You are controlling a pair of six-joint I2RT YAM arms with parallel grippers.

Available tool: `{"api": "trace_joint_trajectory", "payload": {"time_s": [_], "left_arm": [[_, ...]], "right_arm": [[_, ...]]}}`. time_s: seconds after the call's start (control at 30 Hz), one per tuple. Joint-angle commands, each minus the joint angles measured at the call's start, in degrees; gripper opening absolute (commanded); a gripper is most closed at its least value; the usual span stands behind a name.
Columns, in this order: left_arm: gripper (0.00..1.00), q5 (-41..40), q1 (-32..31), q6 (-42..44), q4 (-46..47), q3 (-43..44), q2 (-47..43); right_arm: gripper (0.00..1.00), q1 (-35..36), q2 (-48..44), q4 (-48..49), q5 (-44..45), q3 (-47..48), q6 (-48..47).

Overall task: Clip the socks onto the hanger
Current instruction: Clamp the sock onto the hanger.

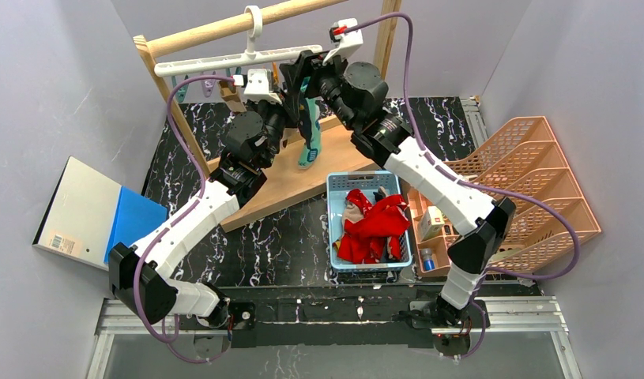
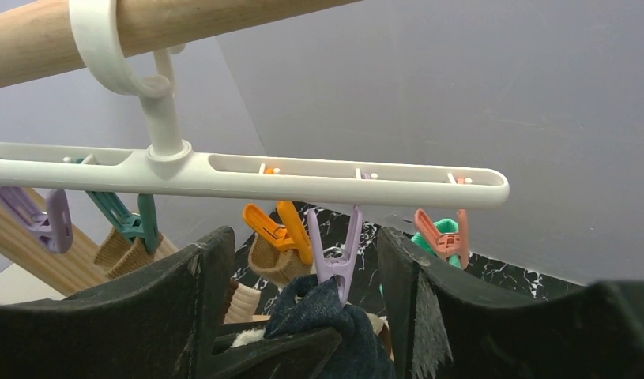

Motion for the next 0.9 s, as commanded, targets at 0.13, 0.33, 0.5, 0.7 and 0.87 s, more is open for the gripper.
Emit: {"api": "trace_joint_trajectory", "payload": {"time_s": [0.13, 0.33, 0.5, 0.7, 0.87], "left_arm": [[0.00, 0.2, 0.1, 1.3, 2.2, 2.2, -1.1], [0.08, 0.2, 0.1, 2.1, 1.2, 1.2, -1.5], [0.28, -0.1, 0.1, 2.7, 0.5, -0.5, -2.3], [0.45, 0.6, 0.2, 2.8, -1.4, -1.3, -3.8], [0.60, 0.3, 0.1, 4.2, -5.2, -2.3, -7.1]], "right_arm": [[0.76, 0.0, -7.7, 0.8, -1.7, -2.5, 0.9], [0.78, 0.0, -13.6, 1.0, -1.4, -9.4, 0.4], [0.78, 0.0, -18.1, 1.3, -0.9, -15.1, 0.0], [0.78, -0.1, -21.2, 0.2, -0.8, -18.6, 0.4], [0.78, 0.0, -22.6, -1.0, -0.4, -19.7, 0.8]]}}
